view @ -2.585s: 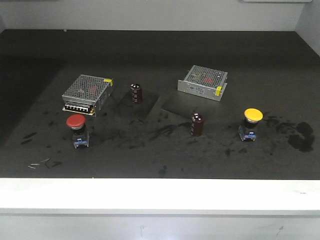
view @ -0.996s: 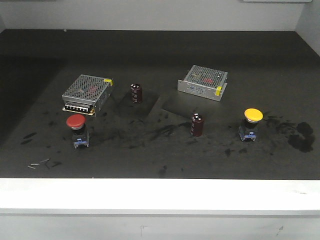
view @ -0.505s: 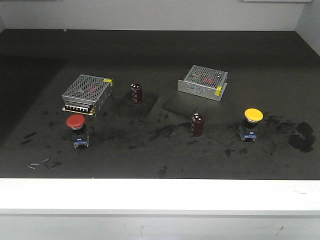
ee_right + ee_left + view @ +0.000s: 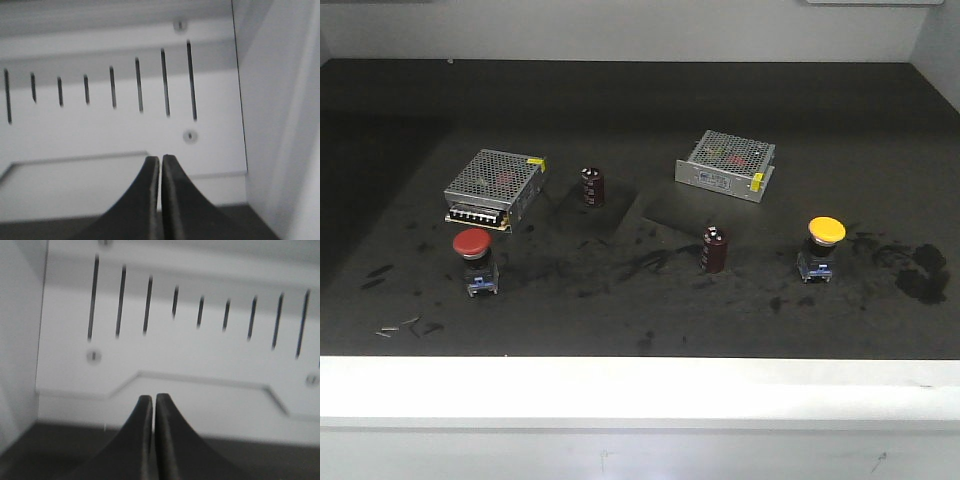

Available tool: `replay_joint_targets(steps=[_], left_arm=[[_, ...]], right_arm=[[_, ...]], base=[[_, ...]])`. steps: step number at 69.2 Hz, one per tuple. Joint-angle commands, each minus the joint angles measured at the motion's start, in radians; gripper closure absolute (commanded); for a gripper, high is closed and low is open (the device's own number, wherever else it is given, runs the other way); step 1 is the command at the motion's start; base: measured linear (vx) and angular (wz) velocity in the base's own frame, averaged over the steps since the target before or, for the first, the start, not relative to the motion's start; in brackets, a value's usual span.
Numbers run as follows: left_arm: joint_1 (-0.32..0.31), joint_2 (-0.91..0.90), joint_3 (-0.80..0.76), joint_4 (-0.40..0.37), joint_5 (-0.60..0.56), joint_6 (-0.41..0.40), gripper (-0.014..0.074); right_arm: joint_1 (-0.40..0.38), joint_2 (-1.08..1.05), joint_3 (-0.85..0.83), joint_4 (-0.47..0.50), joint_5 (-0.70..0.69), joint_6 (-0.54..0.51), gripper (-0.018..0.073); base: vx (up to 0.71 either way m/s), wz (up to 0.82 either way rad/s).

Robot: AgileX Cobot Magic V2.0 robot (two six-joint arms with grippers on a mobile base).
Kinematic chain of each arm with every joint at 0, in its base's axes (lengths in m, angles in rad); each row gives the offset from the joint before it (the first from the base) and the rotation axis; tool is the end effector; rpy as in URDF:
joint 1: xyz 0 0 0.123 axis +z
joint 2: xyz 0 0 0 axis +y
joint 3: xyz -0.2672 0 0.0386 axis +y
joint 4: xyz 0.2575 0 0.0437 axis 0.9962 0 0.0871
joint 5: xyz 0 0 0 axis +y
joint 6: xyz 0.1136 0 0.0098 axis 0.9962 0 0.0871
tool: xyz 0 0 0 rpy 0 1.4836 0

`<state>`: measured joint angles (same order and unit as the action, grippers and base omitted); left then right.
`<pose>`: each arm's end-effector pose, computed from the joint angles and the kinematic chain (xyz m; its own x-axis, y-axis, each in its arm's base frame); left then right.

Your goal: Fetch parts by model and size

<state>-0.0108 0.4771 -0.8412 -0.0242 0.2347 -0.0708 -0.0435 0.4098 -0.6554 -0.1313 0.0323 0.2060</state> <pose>0.1168 -0.0019 0.4369 0.2125 -0.0965 -0.9724 0.0365 0.9952 -0.0908 0.1183 -0.0056 0.4035 0.2987 0.0618 -0.9523 0.0253 0.9970 0.0726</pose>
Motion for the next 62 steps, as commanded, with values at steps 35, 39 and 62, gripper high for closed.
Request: replay_joint_targets(steps=[35,39,62], left_arm=[[0.003,0.376,-0.074,-0.01,0.137,0.071,0.0258],[0.003,0.392,-0.074,-0.01,0.156,0.071,0.0184],[0.003,0.41,-0.074,-0.019,0.195,0.071,0.0004]], right_arm=[[-0.005,0.359,-0.055,-0.003,0.005,0.0,0.0412],[-0.005,0.361,-0.055,-0.003,0.01,0.0,0.0327],[-0.005,0.364,-0.055,-0.003,0.056,-0.017,-0.0101]], base=[[0.0,0.0],[0.0,0.0],[0.0,0.0]])
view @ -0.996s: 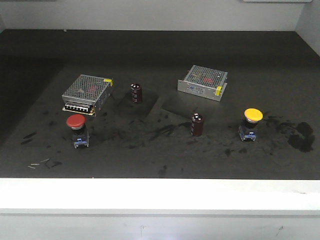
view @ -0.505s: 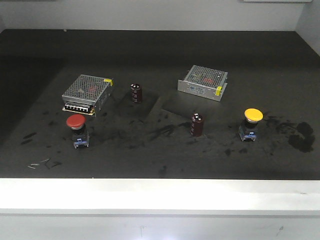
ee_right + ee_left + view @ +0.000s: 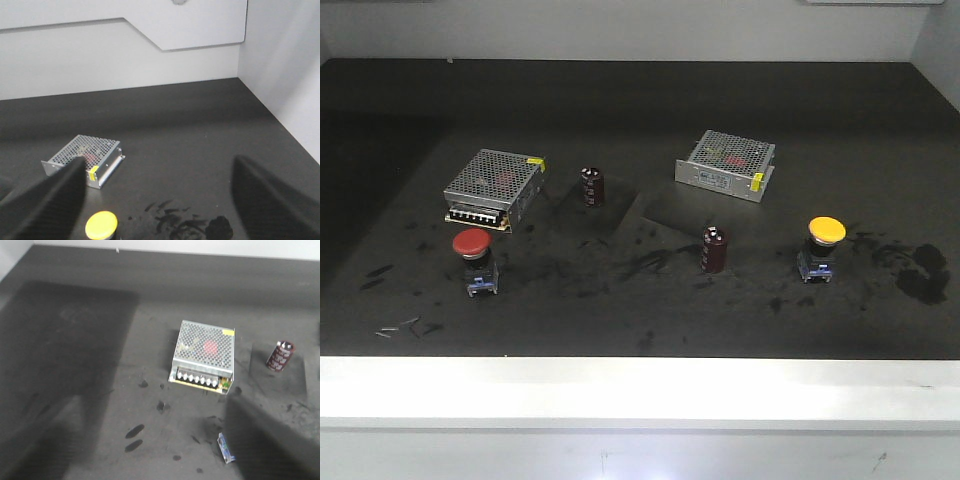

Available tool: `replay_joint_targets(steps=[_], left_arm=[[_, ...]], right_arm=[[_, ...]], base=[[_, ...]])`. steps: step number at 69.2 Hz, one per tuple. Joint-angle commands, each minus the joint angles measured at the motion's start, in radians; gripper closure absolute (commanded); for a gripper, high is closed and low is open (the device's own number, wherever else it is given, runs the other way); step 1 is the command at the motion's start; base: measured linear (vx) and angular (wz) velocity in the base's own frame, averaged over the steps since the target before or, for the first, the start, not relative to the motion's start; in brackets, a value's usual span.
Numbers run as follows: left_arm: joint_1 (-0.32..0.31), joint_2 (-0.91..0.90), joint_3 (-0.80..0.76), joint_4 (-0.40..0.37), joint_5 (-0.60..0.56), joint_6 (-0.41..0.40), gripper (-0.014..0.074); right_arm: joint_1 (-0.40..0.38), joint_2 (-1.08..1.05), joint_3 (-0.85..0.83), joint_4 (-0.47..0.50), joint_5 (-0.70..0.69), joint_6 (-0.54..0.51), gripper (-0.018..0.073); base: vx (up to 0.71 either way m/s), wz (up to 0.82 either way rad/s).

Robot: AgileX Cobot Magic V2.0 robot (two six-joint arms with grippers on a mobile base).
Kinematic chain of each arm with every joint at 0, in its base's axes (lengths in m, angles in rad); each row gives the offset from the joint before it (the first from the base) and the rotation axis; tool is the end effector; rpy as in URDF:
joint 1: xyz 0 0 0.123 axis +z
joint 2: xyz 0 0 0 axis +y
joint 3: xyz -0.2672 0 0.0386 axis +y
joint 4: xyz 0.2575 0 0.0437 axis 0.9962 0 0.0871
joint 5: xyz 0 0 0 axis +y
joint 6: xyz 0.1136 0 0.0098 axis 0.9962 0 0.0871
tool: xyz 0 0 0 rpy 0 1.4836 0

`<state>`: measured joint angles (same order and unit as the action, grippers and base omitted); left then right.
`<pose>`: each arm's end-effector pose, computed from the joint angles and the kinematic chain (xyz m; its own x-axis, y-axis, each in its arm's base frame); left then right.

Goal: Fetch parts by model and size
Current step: 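Reach the left gripper down to the red-capped emergency stop button and grasp it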

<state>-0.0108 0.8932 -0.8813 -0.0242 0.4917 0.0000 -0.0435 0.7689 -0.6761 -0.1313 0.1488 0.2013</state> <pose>0.2248 -0.0037 0.3498 -0.4047 -0.0170 -0.9143 0.0126 0.9996 -0.0241 0.2076 -0.0113 0.3387 -0.1475 0.0779 -0.9860 0.0734 0.9950 0.0676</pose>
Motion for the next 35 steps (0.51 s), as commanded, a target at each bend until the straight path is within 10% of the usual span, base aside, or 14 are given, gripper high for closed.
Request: replay_joint_targets(steps=[1,35], left_arm=[[0.003,-0.006,-0.034,-0.027,-0.06,0.0,0.0005],[-0.011,0.134,-0.204,-0.177,0.23,0.04,0.0006]], right_arm=[[-0.005,0.005,-0.035,-0.003,-0.061,-0.012,-0.0106],[-0.005,0.007,-0.035,-0.003,-0.061,-0.012,-0.0073]], base=[[0.0,0.0],[0.0,0.0]])
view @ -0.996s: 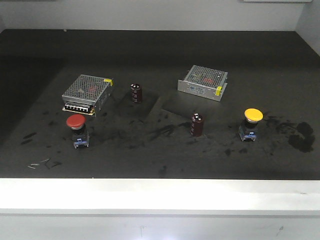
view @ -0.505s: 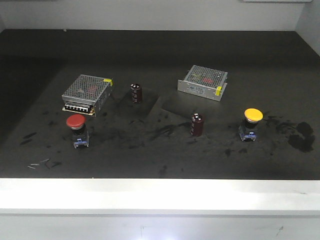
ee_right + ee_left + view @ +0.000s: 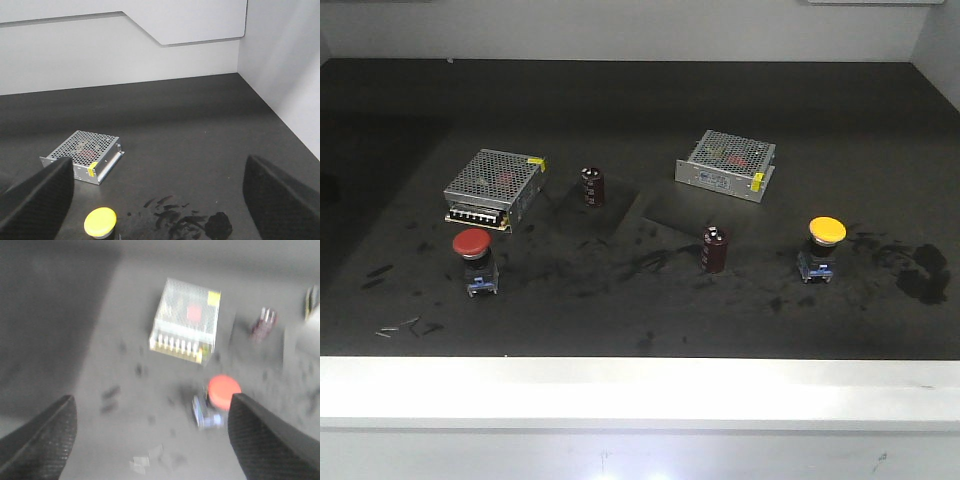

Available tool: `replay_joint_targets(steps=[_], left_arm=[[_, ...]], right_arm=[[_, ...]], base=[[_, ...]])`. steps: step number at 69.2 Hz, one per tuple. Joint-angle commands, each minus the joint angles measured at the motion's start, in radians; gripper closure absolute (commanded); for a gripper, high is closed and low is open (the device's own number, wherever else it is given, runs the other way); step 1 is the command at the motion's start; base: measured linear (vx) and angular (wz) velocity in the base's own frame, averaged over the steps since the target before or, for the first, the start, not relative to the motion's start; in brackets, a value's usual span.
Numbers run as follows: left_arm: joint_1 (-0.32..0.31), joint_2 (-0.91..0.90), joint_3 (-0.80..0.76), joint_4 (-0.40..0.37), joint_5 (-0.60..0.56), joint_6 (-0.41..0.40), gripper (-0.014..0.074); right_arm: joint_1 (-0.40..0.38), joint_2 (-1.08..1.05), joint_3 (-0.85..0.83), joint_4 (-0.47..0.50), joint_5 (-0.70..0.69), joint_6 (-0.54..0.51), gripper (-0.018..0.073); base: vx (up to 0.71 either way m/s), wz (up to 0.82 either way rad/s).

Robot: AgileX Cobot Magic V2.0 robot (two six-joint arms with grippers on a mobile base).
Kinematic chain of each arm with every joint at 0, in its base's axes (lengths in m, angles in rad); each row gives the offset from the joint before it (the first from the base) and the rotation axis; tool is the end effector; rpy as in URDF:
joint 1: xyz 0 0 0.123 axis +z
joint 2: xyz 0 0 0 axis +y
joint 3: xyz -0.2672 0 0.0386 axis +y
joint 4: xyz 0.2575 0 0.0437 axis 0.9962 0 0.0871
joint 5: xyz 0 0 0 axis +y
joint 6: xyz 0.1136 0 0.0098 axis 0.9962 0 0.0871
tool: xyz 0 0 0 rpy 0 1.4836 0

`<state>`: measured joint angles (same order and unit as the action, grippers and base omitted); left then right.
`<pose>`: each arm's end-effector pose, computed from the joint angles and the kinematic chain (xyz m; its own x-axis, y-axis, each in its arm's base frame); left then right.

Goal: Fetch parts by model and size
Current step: 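Reach the left gripper down to the red-capped emergency stop button and grasp it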

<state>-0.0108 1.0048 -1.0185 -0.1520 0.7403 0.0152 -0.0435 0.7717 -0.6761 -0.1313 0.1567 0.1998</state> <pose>0.2374 -0.0142 0.3492 -0.5983 -0.0903 -0.7962 0.0350 0.9897 -0.1386 0.2081 -0.0114 0.3372 -0.1580 0.0770 -0.9844 0.0749 0.9950 0.0658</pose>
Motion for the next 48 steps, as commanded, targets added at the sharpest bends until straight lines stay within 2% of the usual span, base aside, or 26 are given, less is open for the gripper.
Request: replay_joint_targets(steps=[1,14,23,30,43,48], left_arm=[[-0.016,0.029,-0.072,-0.057,-0.014,0.029,0.0006],[-0.119,0.13,-0.127,-0.075,0.024,0.04,0.0006],[-0.173,0.222,-0.165,-0.073,0.046,-0.023,0.0006],[-0.19,0.297,-0.22,-0.063,0.095,-0.093,0.0006],[-0.214,0.437,-0.37,-0.052,0.235,-0.13,0.0006],[-0.228,0.494,-0.436,0.003,0.292,-0.169,0.0006]], right_arm=[[-0.005,0.004,-0.035,-0.003,-0.069,-0.01,-0.0073],[-0.005,0.004,-0.035,-0.003,-0.069,-0.01,-0.0066],[-0.005,0.004,-0.035,-0.003,-0.069,-0.01,-0.0062],[-0.005,0.004,-0.035,-0.003,-0.069,-0.01,-0.0057],[-0.005,0.004,-0.035,-0.003,-0.062,-0.01,-0.0048],[-0.005,0.004,-0.035,-0.003,-0.062,-0.01,-0.0044]], base=[[0.0,0.0],[0.0,0.0],[0.0,0.0],[0.0,0.0],[0.0,0.0],[0.0,0.0]])
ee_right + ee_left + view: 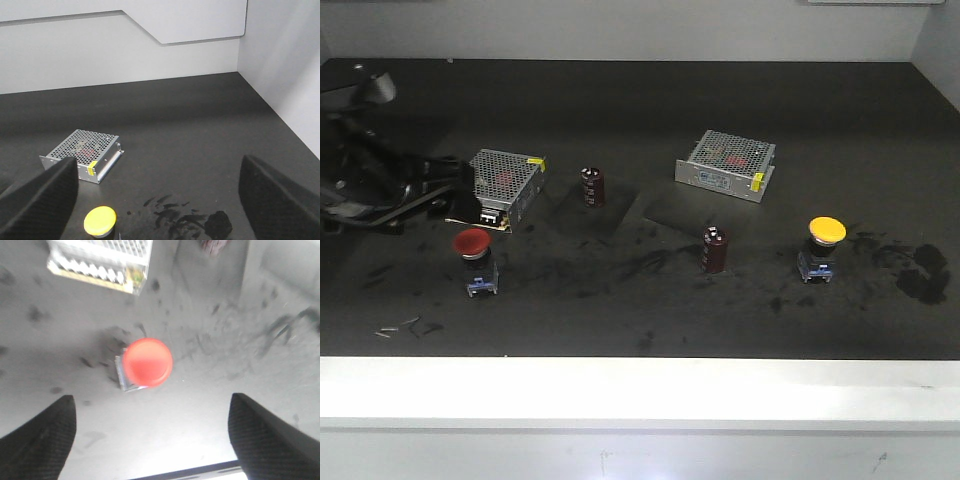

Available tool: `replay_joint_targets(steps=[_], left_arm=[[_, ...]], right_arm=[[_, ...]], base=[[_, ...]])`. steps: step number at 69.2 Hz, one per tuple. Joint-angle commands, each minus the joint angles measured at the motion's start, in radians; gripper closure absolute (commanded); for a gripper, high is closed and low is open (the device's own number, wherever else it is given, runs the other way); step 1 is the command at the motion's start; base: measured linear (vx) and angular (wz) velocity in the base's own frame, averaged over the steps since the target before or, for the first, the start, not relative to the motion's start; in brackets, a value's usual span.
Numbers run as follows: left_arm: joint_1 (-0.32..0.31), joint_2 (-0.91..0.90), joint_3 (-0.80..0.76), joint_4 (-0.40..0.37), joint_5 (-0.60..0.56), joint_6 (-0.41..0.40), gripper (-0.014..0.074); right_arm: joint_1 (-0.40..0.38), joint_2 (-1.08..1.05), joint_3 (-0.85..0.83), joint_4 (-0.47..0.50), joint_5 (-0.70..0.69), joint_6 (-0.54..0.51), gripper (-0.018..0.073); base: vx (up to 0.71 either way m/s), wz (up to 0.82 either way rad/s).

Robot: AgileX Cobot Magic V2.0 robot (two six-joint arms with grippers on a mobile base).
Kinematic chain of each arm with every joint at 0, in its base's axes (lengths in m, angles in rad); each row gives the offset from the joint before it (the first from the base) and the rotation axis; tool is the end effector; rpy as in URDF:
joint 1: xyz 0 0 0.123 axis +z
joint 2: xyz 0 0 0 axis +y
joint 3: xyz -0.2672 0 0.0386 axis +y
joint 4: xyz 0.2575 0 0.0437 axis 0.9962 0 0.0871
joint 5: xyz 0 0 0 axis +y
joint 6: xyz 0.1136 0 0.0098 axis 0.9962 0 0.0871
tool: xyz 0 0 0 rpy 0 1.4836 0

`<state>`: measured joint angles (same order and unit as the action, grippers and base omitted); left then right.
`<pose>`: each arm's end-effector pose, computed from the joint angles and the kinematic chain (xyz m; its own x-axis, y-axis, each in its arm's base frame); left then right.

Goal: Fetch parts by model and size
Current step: 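Reach the left gripper down to the red-capped emergency stop button and grasp it, then lift the red-capped button with the left gripper and withdraw the arm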

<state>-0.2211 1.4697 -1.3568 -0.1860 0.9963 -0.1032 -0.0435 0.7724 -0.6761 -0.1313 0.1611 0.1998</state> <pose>0.3197 -0.0900 0.3114 -0.8714 -0.0104 -0.4905 0.1218 0.9639 -0.2367 0.2081 -0.0115 0.3366 -0.1630 0.0773 -0.9836 0.0758 0.9950 0.0656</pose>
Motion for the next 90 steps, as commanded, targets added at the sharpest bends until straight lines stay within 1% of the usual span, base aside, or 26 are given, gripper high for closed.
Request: replay_joint_targets(steps=[1,9,15,18,26,39,43,52,59,75,80,85,90], left_arm=[[-0.021,0.034,-0.111,0.044,0.049,-0.058,0.0006],[-0.048,0.115,-0.207,0.161,0.152,-0.097,0.0006],[-0.058,0.171,-0.267,0.201,0.216,-0.11,0.0006],[-0.061,0.198,-0.295,0.201,0.242,-0.11,0.0006],[-0.066,0.252,-0.324,0.201,0.243,-0.11,0.0006],[-0.066,0.316,-0.327,0.192,0.243,-0.112,0.0006],[-0.066,0.329,-0.327,0.177,0.243,-0.113,0.0006],[-0.066,0.36,-0.327,0.15,0.235,-0.145,0.0006],[-0.066,0.376,-0.327,0.151,0.227,-0.163,0.0006],[-0.066,0.402,-0.329,0.152,0.215,-0.167,0.0006],[-0.066,0.405,-0.329,0.152,0.215,-0.185,0.0006],[-0.066,0.405,-0.329,0.152,0.209,-0.208,0.0015],[-0.066,0.405,-0.329,0.152,0.208,-0.216,0.0045]], right_arm=[[-0.005,0.003,-0.035,-0.003,-0.066,-0.01,-0.0043],[-0.005,0.003,-0.035,-0.003,-0.064,-0.01,-0.0039],[-0.005,0.003,-0.035,-0.003,-0.064,-0.01,-0.0036],[-0.005,0.003,-0.035,-0.003,-0.064,-0.01,-0.0035],[-0.005,0.003,-0.035,-0.003,-0.064,-0.01,-0.0035],[-0.005,0.003,-0.035,-0.003,-0.064,-0.01,-0.0035],[-0.005,0.003,-0.035,-0.003,-0.064,-0.01,-0.0035],[-0.005,0.003,-0.035,-0.003,-0.064,-0.01,-0.0035],[-0.005,0.003,-0.035,-0.003,-0.064,-0.01,-0.0035],[-0.005,0.007,-0.035,-0.003,-0.064,-0.01,-0.0035],[-0.005,0.009,-0.035,-0.003,-0.064,-0.01,-0.0035],[-0.004,0.015,-0.035,-0.003,-0.064,-0.01,-0.0035],[0.007,0.018,-0.035,-0.003,-0.064,-0.01,-0.0035]], base=[[0.0,0.0],[0.0,0.0],[0.0,0.0],[0.0,0.0],[0.0,0.0],[0.0,0.0],[0.0,0.0],[0.0,0.0],[0.0,0.0],[0.0,0.0],[0.0,0.0],[0.0,0.0],[0.0,0.0]])
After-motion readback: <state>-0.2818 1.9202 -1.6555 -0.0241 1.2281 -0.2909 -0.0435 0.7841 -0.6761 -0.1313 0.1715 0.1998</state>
